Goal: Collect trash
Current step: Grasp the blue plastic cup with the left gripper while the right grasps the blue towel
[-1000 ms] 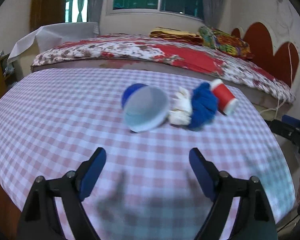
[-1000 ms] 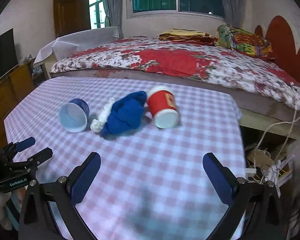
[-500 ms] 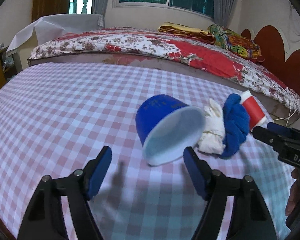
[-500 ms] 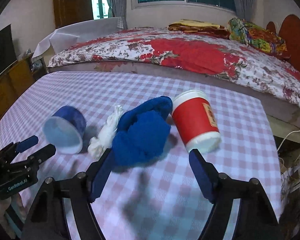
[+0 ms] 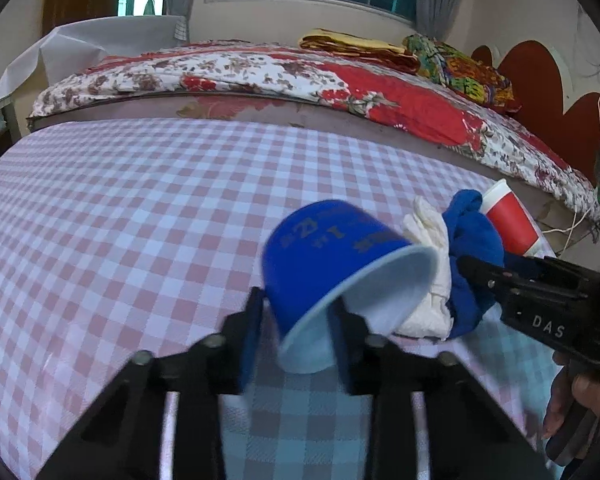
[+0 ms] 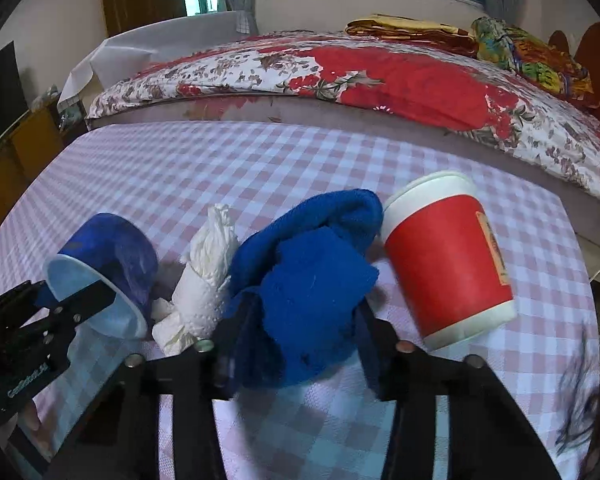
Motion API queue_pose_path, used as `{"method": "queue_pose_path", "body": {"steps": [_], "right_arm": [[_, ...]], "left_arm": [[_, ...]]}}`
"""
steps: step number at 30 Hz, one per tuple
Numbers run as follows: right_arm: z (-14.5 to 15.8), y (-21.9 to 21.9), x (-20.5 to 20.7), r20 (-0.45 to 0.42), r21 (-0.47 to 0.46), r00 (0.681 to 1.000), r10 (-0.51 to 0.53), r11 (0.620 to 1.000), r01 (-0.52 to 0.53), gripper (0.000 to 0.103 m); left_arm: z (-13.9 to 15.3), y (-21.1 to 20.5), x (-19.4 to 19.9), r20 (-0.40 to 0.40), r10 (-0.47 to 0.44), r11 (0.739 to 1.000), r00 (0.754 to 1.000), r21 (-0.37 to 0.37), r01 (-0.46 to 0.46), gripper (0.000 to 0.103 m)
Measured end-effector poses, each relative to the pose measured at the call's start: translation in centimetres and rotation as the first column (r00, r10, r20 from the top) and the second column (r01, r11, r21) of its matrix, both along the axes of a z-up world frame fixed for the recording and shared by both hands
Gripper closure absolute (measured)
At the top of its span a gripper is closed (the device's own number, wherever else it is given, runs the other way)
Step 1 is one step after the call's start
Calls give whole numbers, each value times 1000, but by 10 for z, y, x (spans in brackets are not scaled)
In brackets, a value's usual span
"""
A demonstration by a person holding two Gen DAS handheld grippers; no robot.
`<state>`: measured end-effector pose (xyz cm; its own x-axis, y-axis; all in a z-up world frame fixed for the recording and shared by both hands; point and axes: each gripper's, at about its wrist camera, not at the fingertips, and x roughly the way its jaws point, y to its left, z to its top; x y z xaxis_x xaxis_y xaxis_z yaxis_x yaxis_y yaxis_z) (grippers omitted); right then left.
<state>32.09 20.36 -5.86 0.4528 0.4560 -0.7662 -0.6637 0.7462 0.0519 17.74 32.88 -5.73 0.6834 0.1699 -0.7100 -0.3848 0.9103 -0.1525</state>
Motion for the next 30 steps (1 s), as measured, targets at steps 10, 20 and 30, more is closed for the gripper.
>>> {"method": "queue_pose_path", "body": {"steps": [10, 20, 30], "right_arm": [[5, -6, -7, 4, 24, 1000, 16, 1000, -16, 79], [20, -24, -22, 40, 28, 999, 5, 1000, -6, 79], [38, -52, -48, 71, 46, 997, 13, 999, -16, 83]], "left_arm": [[2, 3, -13, 25, -14, 1000, 1000, -20, 14, 96], [9, 2, -34, 34, 2, 1000, 999, -26, -2, 96], [22, -17, -51, 61, -14, 1000, 998, -22, 16, 98]]}}
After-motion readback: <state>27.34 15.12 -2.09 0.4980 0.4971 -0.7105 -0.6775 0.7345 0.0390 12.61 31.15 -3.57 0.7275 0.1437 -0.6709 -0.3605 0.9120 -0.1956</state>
